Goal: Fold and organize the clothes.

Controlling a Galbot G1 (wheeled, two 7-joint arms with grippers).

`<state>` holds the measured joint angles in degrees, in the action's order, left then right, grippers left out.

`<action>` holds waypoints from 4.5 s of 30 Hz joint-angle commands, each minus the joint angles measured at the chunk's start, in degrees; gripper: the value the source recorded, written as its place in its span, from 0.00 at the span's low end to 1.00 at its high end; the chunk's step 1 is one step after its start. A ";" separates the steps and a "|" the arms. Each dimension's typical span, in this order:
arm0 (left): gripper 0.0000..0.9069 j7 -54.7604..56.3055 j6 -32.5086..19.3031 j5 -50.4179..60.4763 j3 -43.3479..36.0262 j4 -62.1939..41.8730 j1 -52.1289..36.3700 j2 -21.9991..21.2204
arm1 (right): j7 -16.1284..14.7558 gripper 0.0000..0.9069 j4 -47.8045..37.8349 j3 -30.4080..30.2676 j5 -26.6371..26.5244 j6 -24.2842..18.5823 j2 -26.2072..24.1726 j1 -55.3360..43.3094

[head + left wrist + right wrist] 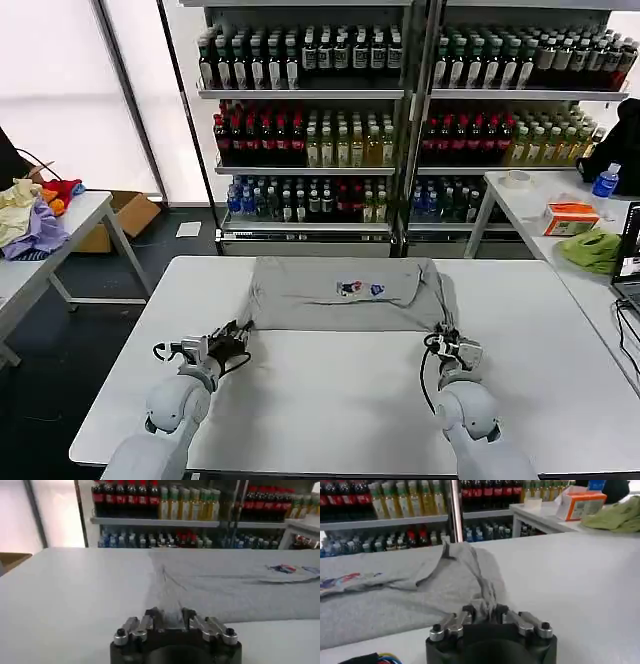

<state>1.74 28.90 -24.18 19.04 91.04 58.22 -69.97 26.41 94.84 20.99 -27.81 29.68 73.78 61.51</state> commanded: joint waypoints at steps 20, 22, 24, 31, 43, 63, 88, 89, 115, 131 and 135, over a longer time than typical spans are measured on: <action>0.01 1.56 -1.52 -1.29 3.94 22.63 18.39 6.02 | 5.48 0.00 26.31 -0.42 1.10 3.46 -2.27 13.47; 0.01 1.82 -1.60 -1.29 5.61 26.85 22.61 6.54 | 6.02 0.00 28.71 0.05 1.28 3.48 -2.82 16.69; 0.01 2.12 -1.85 -1.27 7.08 29.76 26.44 6.64 | 6.31 0.00 30.60 0.27 2.43 3.47 -3.26 19.73; 0.01 3.34 -1.98 -0.82 11.44 39.06 38.58 6.93 | 8.93 0.00 36.18 1.32 3.65 3.40 -4.53 29.32; 0.01 4.15 -3.78 4.66 11.46 40.09 52.22 3.80 | 11.86 0.00 36.30 2.19 3.85 3.40 -7.88 38.61; 1.00 4.54 -3.64 4.87 10.75 44.91 50.78 -0.66 | 13.67 1.00 45.63 2.31 4.22 3.43 -7.04 43.74; 1.00 -5.10 -1.94 -12.29 7.74 20.61 6.46 14.40 | -15.35 1.00 9.91 2.47 -5.83 3.28 -17.31 -11.84; 1.00 -5.02 -1.93 -12.28 6.46 19.79 4.21 14.37 | -14.68 1.00 6.93 0.53 -5.93 3.43 -17.19 -14.28; 1.00 -3.27 -0.58 -7.36 -6.37 -9.65 -13.77 5.36 | -15.12 1.00 -27.51 -12.53 0.91 1.79 -3.27 -33.11; 1.00 -3.39 -0.56 -5.62 -8.21 -12.58 -14.85 4.54 | -15.58 1.00 -34.05 -12.17 2.50 1.19 0.24 -33.32; 1.00 -3.35 -0.49 -5.65 -8.14 -12.34 -14.46 4.75 | -15.58 1.00 -33.30 -11.93 2.50 1.27 0.14 -32.30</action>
<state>-1.61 28.28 -30.32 11.67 80.50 44.66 -65.04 11.08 64.52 9.38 -25.90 31.00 72.78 29.53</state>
